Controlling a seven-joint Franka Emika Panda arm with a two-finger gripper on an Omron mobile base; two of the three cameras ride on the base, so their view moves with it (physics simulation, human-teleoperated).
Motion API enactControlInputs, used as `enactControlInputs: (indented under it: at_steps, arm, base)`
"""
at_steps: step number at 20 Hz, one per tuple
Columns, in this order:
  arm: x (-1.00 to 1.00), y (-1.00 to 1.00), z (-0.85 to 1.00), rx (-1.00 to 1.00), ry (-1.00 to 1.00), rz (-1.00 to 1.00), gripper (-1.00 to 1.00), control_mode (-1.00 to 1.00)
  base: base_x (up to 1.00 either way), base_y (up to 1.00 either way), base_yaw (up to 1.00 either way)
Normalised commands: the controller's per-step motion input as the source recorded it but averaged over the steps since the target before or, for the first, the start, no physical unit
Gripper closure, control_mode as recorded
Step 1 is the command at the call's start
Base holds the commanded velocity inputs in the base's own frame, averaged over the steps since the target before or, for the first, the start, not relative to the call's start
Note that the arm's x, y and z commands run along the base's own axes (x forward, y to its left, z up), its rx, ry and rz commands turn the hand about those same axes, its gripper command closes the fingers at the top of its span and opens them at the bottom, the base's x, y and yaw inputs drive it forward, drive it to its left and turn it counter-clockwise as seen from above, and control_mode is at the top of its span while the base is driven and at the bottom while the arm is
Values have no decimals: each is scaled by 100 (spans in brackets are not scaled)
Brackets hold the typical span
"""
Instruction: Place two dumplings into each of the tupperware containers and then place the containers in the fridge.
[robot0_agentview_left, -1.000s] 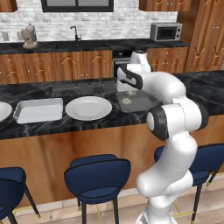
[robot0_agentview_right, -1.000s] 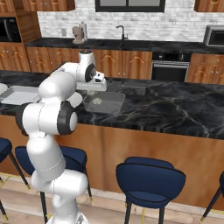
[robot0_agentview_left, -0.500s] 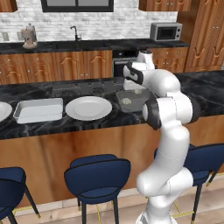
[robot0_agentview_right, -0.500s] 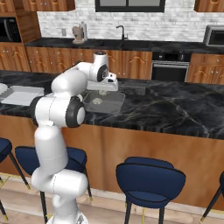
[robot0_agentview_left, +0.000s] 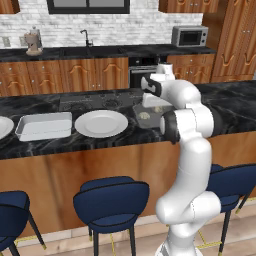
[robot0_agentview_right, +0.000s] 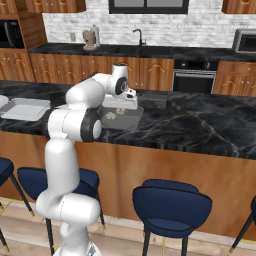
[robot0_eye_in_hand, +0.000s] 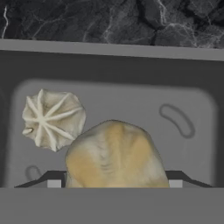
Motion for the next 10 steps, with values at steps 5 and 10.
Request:
enactControlInputs:
  at_steps: [5,10]
  arm:
    - [0,-4,-21,0,11,0,100,-100]
    - [1,-1,-9,0,9,0,-100,-100]
  base:
    - [0,0,0]
    - [0,0,0]
